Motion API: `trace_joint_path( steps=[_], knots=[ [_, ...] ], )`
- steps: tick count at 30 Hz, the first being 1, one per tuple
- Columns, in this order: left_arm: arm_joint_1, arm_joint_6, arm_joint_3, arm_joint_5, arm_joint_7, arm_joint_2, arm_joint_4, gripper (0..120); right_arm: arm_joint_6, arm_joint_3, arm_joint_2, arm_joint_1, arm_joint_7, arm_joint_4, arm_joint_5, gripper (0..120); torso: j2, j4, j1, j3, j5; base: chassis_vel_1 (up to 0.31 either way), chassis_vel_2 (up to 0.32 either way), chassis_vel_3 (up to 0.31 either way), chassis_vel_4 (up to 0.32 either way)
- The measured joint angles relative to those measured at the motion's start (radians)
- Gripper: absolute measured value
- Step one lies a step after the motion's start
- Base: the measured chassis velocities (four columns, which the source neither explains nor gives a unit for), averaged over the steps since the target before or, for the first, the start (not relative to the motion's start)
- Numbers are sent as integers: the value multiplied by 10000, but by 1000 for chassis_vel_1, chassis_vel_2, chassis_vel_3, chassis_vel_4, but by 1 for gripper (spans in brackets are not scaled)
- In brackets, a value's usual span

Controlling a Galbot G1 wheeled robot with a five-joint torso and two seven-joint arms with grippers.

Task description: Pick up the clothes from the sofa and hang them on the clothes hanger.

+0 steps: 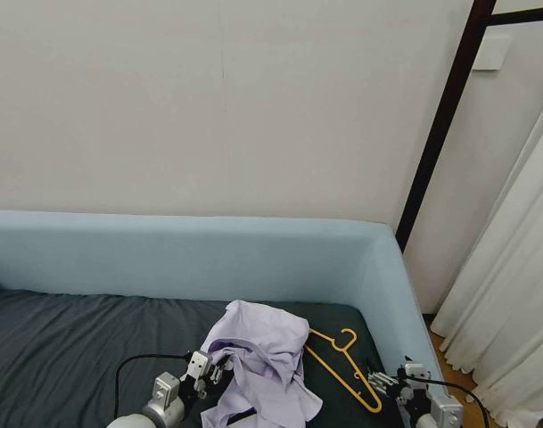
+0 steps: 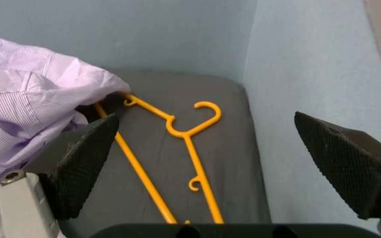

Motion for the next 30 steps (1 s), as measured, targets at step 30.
trace_joint_path(
  steps=[30],
  knots=[
    [-7065,-251,-196,-4913,1390,6996,-2618,0,743,1017,82,-21,-258,1161,312,100,0,-2,0,-2,0,0,0,0,0]
  ],
)
